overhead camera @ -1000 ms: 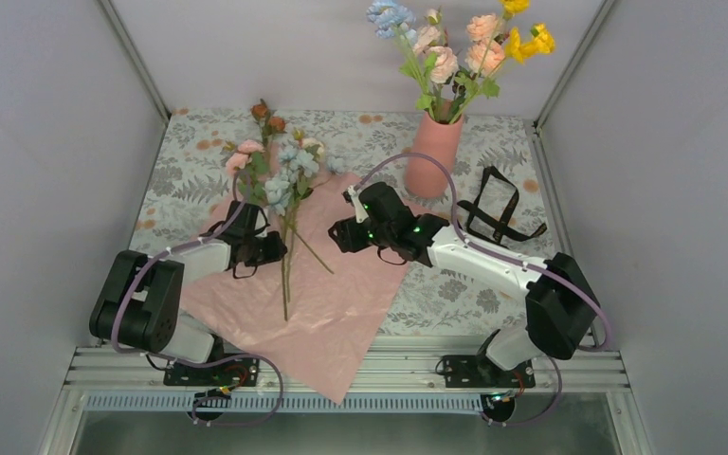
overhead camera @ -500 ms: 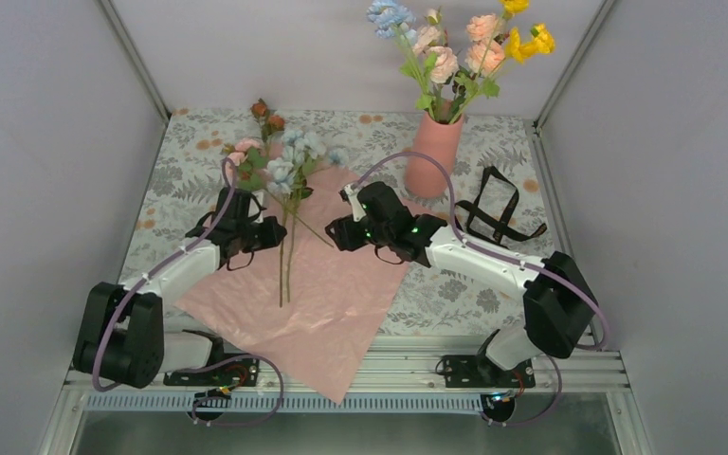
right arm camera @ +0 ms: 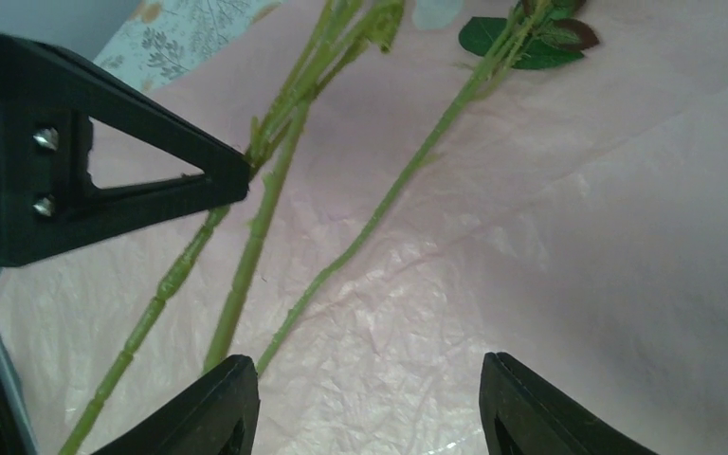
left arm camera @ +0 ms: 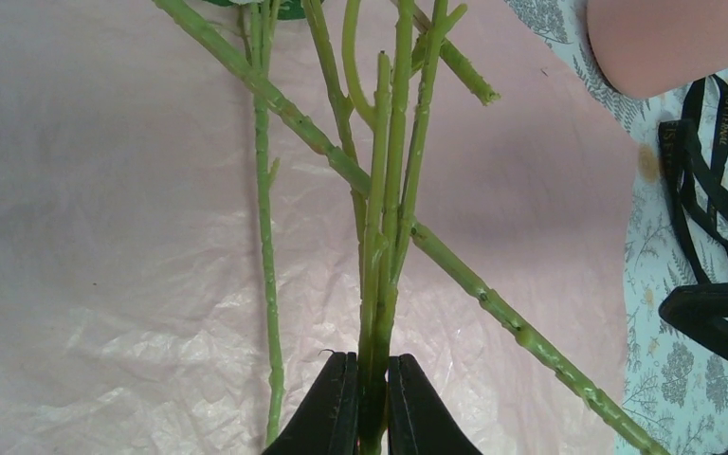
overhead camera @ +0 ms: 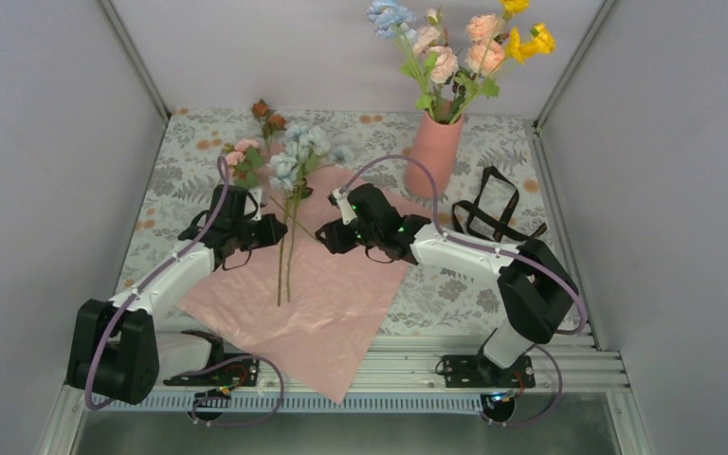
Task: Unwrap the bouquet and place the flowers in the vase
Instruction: Pick up the fake flower from the wrapping paper.
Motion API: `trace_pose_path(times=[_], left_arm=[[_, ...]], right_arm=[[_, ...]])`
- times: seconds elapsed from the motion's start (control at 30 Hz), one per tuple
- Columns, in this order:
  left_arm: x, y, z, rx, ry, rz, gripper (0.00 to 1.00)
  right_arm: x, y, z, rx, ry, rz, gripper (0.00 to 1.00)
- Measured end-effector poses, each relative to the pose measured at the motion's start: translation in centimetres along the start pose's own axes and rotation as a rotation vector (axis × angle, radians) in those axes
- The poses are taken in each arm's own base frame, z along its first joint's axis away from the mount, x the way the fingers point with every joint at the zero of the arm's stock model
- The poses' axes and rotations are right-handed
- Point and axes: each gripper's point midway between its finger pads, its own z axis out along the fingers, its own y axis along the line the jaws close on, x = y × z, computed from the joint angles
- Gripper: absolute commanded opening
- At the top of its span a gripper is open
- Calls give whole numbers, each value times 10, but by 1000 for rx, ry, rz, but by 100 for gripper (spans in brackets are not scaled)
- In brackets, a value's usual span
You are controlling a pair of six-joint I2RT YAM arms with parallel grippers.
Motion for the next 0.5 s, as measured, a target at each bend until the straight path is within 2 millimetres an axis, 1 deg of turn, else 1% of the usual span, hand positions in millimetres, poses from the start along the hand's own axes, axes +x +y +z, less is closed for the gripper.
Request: trace_pose_path(times=[0.23, 0.4, 0.5], left_arm=[[2, 0, -1, -3, 8, -2, 2], [1, -2, -4, 3, -4, 4, 2], [-1, -4, -7, 8, -12, 9, 2]], right_arm=[[-17, 17, -1, -47, -28, 15, 57], [-21, 32, -2, -76, -32, 21, 62], [-24, 42, -2, -87, -32, 15, 62]])
